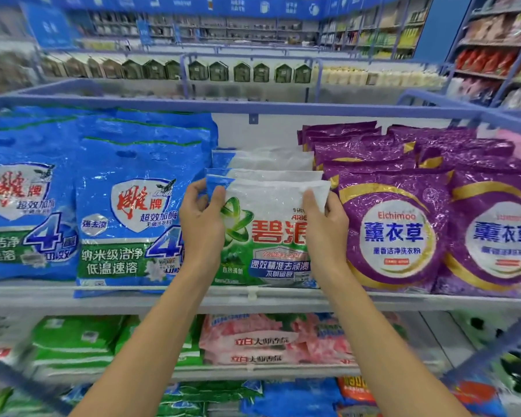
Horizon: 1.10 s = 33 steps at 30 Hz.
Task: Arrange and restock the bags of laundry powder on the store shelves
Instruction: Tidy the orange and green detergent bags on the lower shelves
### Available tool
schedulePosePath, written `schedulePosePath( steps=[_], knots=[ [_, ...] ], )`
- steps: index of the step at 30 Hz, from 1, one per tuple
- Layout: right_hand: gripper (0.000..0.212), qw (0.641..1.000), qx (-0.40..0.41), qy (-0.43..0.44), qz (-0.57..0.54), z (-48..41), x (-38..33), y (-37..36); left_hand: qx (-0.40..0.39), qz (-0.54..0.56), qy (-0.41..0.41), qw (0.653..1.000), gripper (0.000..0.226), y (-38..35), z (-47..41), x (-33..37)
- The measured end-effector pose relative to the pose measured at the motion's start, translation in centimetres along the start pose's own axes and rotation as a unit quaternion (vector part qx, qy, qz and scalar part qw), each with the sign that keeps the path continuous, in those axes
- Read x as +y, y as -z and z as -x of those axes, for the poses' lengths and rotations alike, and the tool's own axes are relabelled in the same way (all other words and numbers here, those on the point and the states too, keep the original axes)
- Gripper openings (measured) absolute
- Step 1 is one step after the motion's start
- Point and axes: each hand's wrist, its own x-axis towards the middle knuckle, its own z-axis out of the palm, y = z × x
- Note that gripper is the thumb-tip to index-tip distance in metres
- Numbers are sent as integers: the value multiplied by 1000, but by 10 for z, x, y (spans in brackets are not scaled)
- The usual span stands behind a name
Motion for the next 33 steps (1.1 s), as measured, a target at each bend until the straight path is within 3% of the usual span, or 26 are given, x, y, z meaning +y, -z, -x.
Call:
schedulePosePath(
  steps=[4,10,12,17,20,26,29,31,33],
  knots=[
    [18,999,3,-15,-37,-2,-5,-3,-5,-23,-20,1000,35,-1,2,4],
    [12,1000,3,5,16,-4,-15,2,23,-32,8,999,29,0,8,9],
    [8,998,-27,26,51,1,-13,9,16,-53,31,998,37,4,14,5],
    [66,967,-103,72,220,31,13,33,-28,-215,15,976,87,19,47,-9],
    [78,952,-97,90,277,45,28,37,-34,-272,-5,962,84,24,61,-15],
    [78,950,-100,84,285,60,35,45,-77,-354,-15,932,80,45,85,-3],
    [78,928,-84,118,344,77,34,45,-96,-394,-23,914,72,69,95,4],
    [78,904,-71,145,396,94,36,41,-112,-455,-61,881,62,93,103,8],
    [74,883,-83,171,429,116,40,32,-107,-544,-114,824,53,127,117,14]
  ],
)
